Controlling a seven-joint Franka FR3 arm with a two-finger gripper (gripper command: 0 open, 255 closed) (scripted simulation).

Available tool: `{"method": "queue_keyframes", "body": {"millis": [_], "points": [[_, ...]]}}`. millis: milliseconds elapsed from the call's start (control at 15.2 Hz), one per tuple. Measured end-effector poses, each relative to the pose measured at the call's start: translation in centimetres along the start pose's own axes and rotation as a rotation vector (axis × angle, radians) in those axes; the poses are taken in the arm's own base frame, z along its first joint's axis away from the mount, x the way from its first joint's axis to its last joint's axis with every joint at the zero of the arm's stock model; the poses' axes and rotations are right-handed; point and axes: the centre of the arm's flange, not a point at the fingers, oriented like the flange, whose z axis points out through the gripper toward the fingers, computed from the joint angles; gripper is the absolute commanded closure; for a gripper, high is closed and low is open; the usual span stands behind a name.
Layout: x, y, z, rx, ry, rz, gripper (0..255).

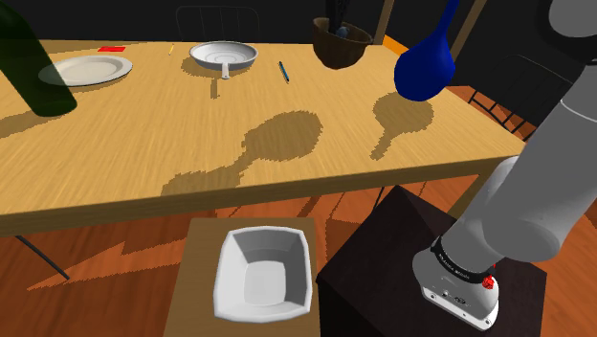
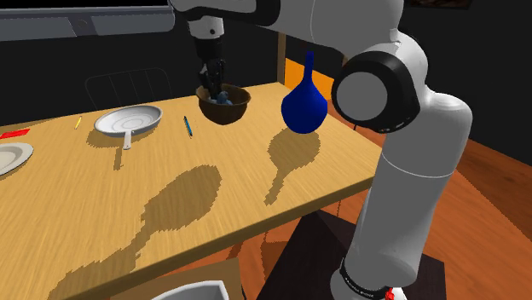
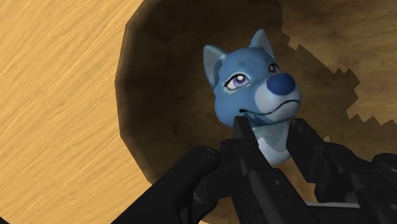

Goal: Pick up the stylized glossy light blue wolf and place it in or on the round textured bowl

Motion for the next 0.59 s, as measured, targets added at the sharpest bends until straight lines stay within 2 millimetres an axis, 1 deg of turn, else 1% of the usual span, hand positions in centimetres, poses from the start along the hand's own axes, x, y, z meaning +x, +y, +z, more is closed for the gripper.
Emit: {"method": "queue_keyframes", "body": {"millis": [396, 462, 594], "points": [[0.1, 0.1, -3.1, 0.000, 0.000, 0.000, 255], [-0.1, 0.4, -3.9, 0.000, 0.000, 0.000, 255], [-0.1, 0.5, -6.1, 0.000, 0.001, 0.000, 255]]}}
